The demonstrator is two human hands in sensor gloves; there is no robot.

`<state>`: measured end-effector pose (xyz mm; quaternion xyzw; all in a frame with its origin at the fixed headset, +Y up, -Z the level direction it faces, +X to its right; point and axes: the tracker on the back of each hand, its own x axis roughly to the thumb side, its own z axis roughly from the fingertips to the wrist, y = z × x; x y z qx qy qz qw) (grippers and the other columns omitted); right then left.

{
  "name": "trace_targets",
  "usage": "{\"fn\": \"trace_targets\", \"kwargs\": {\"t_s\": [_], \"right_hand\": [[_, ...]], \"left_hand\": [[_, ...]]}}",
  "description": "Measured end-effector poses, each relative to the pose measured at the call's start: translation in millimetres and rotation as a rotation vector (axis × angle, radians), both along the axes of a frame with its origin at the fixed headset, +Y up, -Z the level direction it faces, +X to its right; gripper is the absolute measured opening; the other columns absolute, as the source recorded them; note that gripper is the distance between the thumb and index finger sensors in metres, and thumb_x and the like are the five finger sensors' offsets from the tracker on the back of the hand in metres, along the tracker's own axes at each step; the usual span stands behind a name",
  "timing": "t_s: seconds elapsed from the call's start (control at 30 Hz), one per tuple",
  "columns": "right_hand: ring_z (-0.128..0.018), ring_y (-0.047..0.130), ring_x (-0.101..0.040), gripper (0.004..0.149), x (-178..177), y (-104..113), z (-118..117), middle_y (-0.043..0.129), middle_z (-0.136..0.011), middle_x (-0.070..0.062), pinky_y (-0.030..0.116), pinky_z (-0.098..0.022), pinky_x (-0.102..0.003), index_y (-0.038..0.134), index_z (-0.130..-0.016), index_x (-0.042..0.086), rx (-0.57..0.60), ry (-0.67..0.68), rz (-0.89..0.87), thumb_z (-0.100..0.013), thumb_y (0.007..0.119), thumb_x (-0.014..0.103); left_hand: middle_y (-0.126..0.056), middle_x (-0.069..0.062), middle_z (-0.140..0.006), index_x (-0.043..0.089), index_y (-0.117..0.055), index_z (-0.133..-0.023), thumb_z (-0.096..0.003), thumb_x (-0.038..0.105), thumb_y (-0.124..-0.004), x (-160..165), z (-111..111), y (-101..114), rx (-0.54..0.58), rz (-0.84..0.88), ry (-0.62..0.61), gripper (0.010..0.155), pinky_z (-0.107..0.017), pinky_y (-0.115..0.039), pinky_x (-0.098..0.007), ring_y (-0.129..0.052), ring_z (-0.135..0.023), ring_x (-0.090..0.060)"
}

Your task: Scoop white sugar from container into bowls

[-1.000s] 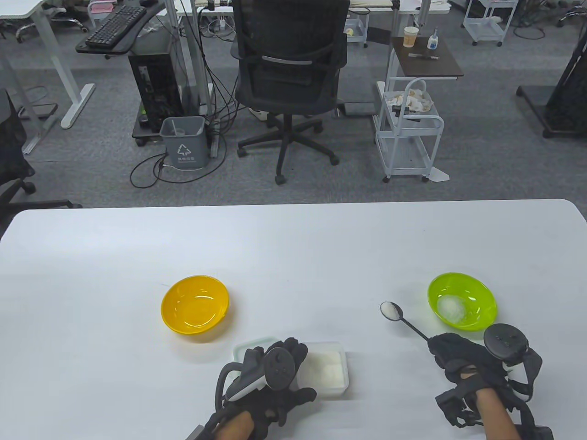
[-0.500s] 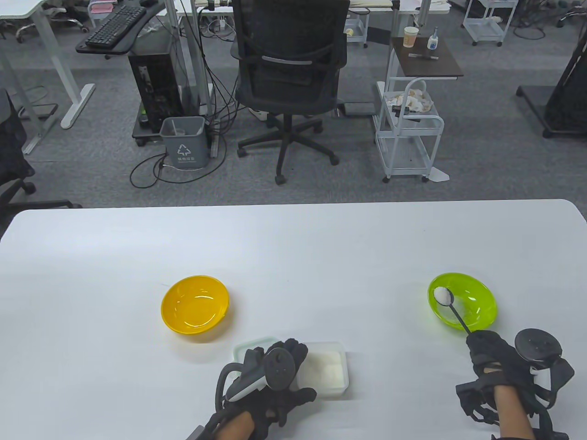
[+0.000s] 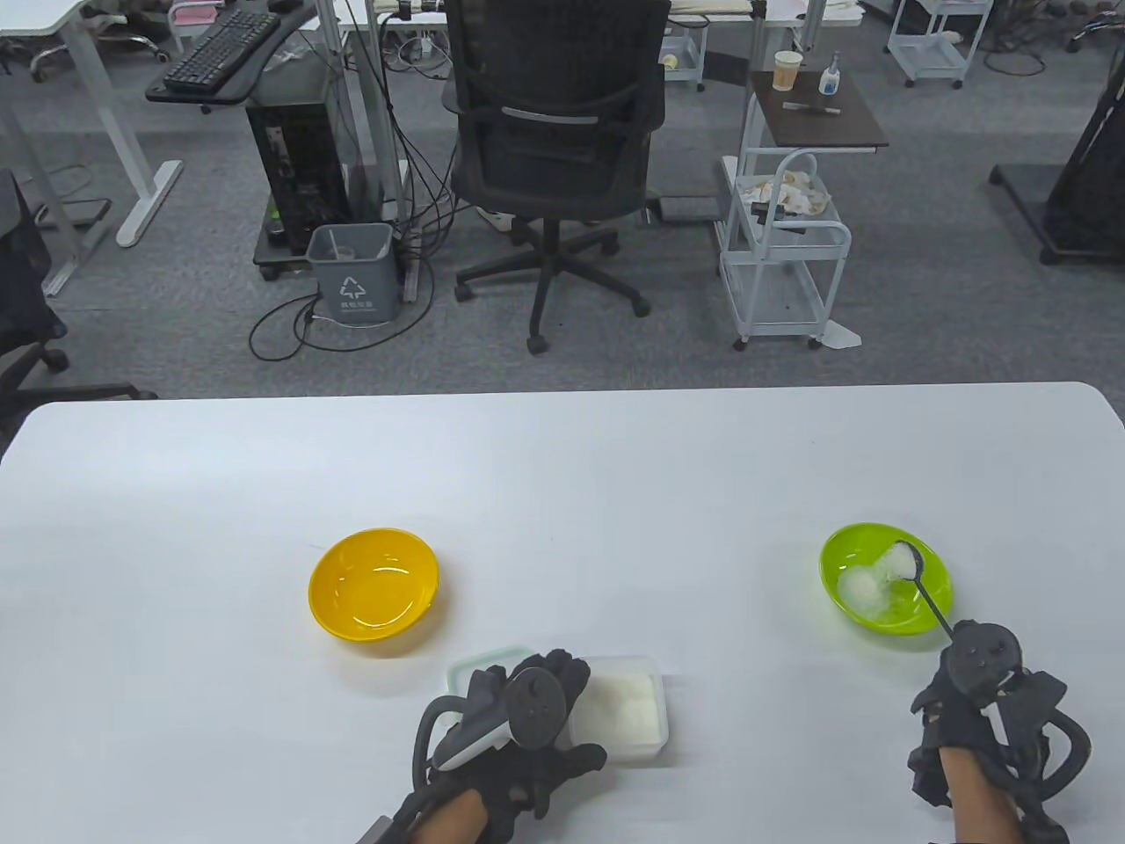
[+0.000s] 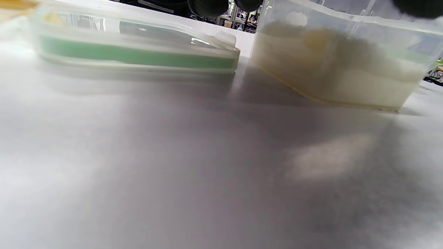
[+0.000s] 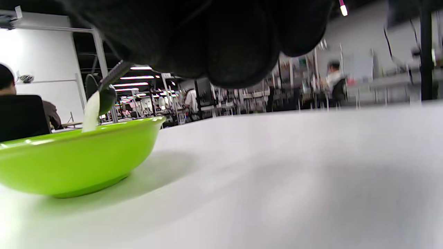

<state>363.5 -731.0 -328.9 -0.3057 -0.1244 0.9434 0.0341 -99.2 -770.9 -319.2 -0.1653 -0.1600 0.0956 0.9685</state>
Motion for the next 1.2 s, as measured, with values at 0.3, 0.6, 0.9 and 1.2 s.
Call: {"fn": "trace_targets", "kwargs": {"t_s": [0.3,0.6,0.9,1.2], "right_hand": [[-0.072,0.081,-0.026,0.046,-22.6,2.5,-3.6,0.069,-0.098,0.0,0.051,-0.075,-0.051,0.06,-0.097,0.039,-0.069,-0.02,0.428,-0.053,0.07,0.032],[-0.072,0.082,-0.025,0.046,-27.1,1.3,-4.6,0.071,-0.097,0.001,0.053,-0.075,-0.05,0.061,-0.097,0.04,-0.054,0.011,0.368,-0.053,0.071,0.034],[-0.065,0.088,-0.023,0.043,-50.8,9.6,-6.4,0.078,-0.091,-0.001,0.059,-0.072,-0.049,0.067,-0.095,0.039,0.033,0.137,0.074,-0.052,0.072,0.038],[-0.055,0.091,-0.021,0.042,-119.6,30.7,-13.1,0.073,-0.093,-0.009,0.067,-0.065,-0.046,0.072,-0.092,0.038,0.047,0.389,-0.399,-0.05,0.074,0.04]], "left_hand": [[-0.024,0.017,-0.124,0.048,-0.023,-0.11,-0.0324,0.08,-0.063,-0.1,0.0,-0.1,0.0,0.0,0.0,0.093,-0.086,-0.027,-0.054,-0.036,-0.123,-0.017],[-0.024,0.017,-0.124,0.048,-0.024,-0.11,-0.0327,0.08,-0.063,0.1,-0.2,0.3,-0.002,0.0,0.001,0.093,-0.086,-0.027,-0.054,-0.036,-0.123,-0.018],[-0.026,0.015,-0.125,0.047,-0.026,-0.112,-0.0337,0.078,-0.065,0.2,-1.9,2.8,-0.018,0.005,-0.01,0.092,-0.086,-0.026,-0.055,-0.036,-0.123,-0.019],[-0.027,0.01,-0.125,0.047,-0.028,-0.112,-0.0353,0.076,-0.065,-8.3,-5.2,14.0,0.002,0.096,0.025,0.09,-0.086,-0.026,-0.054,-0.038,-0.122,-0.022]]}}
